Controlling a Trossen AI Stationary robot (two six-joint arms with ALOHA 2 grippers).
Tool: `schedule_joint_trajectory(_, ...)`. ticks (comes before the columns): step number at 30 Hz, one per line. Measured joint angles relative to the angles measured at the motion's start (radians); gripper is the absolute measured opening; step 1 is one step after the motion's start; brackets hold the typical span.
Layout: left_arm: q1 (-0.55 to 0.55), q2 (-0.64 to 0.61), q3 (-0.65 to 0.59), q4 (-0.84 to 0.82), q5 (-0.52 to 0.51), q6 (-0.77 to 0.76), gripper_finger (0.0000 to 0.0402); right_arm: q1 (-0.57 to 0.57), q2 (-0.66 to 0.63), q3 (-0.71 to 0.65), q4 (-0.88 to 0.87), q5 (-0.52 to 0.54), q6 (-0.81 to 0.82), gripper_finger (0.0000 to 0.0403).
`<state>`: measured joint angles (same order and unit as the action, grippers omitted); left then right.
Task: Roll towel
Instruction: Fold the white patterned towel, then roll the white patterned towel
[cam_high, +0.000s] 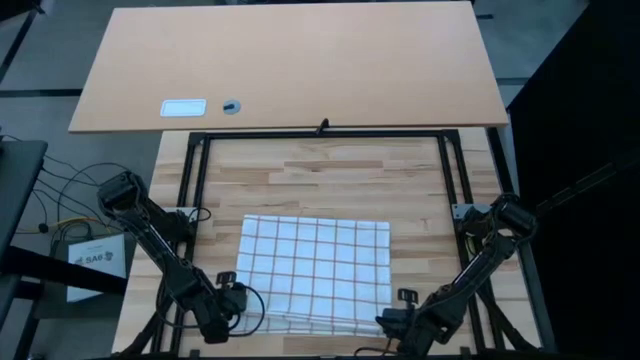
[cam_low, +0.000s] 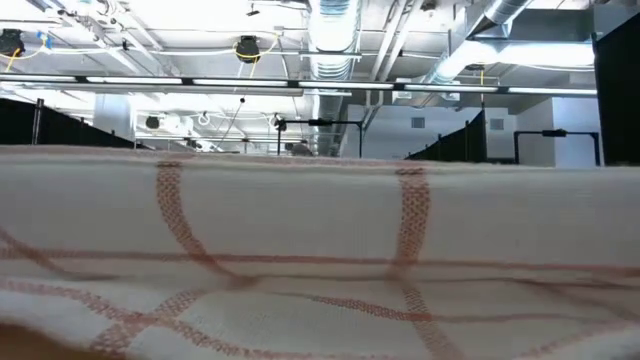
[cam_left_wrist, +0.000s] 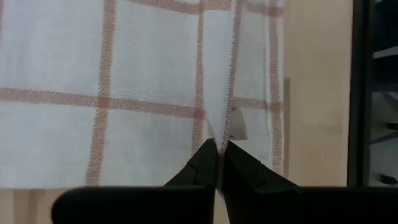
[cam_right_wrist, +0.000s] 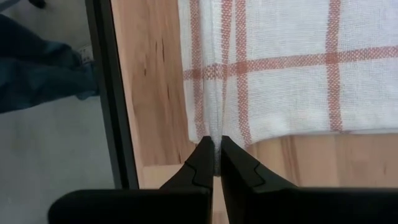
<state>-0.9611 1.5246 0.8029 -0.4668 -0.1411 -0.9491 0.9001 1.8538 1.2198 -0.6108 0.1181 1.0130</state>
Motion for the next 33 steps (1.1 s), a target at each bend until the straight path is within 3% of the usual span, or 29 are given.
schedule_joint_trajectory(12,0.000,0.000,0.000,0.019,0.040,0.010,0.0000,0.001,0.000,0.000,0.008,-0.001,0.000,0.0001)
schedule_joint_trajectory(18,0.001,0.000,0.000,0.018,0.071,0.001,0.0005,0.001,0.000,-0.001,0.032,-0.007,0.000,0.0021)
schedule_joint_trajectory(28,0.020,0.000,0.002,0.095,0.250,-0.027,0.0097,0.001,-0.002,0.003,0.050,-0.045,0.000,0.0091)
schedule_joint_trajectory(33,0.026,0.000,0.045,0.068,0.286,-0.019,0.0117,0.009,-0.005,0.043,0.047,-0.058,0.000,0.0112)
